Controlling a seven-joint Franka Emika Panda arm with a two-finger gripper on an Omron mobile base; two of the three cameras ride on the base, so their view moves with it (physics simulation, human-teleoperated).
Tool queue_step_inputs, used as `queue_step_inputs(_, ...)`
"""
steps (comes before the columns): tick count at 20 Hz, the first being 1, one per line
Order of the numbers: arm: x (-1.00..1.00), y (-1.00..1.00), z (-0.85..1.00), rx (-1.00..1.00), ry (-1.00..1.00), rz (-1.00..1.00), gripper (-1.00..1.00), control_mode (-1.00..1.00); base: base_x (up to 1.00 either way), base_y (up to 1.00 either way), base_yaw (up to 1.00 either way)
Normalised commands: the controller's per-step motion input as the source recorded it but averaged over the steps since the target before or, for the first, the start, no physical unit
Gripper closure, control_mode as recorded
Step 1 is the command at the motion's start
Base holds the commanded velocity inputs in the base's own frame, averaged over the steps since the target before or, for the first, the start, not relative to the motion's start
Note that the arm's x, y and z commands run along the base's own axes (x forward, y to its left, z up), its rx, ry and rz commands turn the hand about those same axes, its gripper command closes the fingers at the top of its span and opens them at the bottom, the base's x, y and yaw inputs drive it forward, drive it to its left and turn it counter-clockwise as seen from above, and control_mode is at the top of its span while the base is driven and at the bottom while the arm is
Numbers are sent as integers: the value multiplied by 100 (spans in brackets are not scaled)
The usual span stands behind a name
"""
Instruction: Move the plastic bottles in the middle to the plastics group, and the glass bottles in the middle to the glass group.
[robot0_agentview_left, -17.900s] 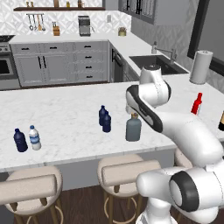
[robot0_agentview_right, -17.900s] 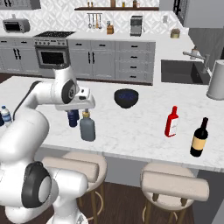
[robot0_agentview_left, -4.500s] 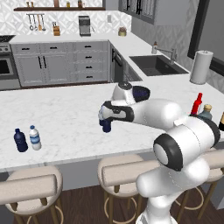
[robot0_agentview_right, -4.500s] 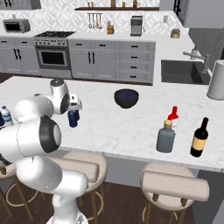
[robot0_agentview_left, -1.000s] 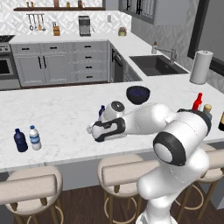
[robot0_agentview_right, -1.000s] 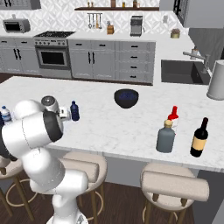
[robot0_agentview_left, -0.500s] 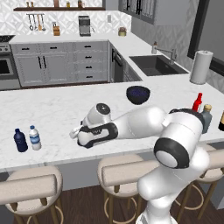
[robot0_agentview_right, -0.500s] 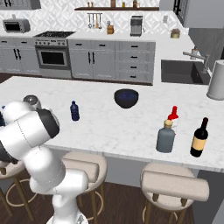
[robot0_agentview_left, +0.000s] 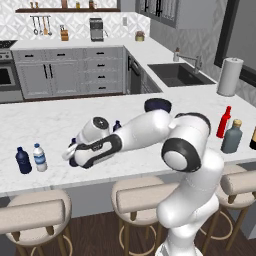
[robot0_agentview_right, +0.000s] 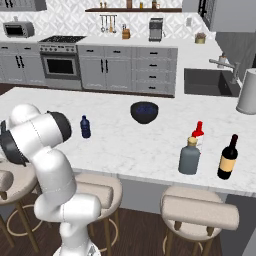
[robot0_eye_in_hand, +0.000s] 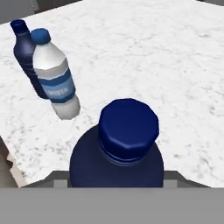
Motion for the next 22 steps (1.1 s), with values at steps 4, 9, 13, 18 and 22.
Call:
queue_step_inputs(4,20,66,-6,-8,-8,21,100,-100,0,0,0)
queue_step_inputs(9,17,61,-8,-11,0,14,100,-100,0,0,0)
queue_step_inputs(13,22,37,-4,-2,0,9,100,-100,0,0,0)
queue_step_inputs(18,7,3,-23,0,0,9,100,-100,0,0,0)
queue_step_inputs(22,5,0,-41,0,0,8,100,-100,0,0,0)
